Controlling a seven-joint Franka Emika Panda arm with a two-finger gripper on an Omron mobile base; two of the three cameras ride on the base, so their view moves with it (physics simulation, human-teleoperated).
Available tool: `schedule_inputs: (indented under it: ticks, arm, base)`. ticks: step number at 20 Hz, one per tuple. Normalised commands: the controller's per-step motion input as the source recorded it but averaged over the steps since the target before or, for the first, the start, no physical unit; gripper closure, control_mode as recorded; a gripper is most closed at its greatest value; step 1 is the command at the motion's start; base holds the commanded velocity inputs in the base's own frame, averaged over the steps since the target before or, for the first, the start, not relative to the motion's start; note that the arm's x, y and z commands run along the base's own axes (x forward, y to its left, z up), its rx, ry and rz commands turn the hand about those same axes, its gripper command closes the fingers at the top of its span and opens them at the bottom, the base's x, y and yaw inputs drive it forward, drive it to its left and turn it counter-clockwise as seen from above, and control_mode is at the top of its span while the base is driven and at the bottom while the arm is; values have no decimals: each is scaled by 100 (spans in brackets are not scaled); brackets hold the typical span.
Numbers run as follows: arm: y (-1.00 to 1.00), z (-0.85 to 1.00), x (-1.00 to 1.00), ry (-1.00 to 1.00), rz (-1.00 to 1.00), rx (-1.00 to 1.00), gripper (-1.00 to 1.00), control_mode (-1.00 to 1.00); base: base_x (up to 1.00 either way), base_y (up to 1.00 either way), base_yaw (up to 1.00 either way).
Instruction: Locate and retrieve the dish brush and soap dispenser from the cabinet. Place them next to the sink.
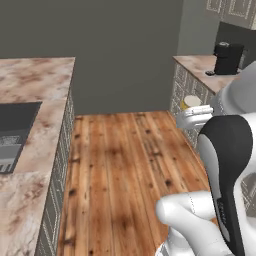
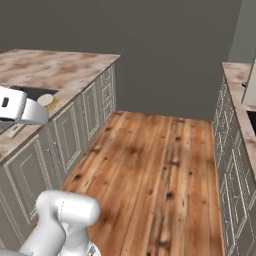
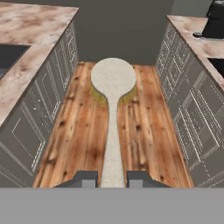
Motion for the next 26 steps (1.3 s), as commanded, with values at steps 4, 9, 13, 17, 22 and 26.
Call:
schedule_inputs:
  ticks: [4, 9, 13, 17, 22, 26]
  arm:
    - [0, 0, 0, 0, 0, 0, 100, 100]
    - [0, 0, 0, 0, 0, 0, 100, 100]
    - [0, 0, 0, 0, 0, 0, 100, 100]
    - [0, 0, 0, 0, 0, 0, 100, 100]
    - [0, 0, 0, 0, 0, 0, 100, 100]
    - [0, 0, 0, 0, 0, 0, 100, 100]
  base:
    - [50, -17, 32]
    - [3, 17, 49]
    - [0, 13, 50]
    - [0, 13, 50]
    - [0, 13, 50]
    - [0, 18, 47]
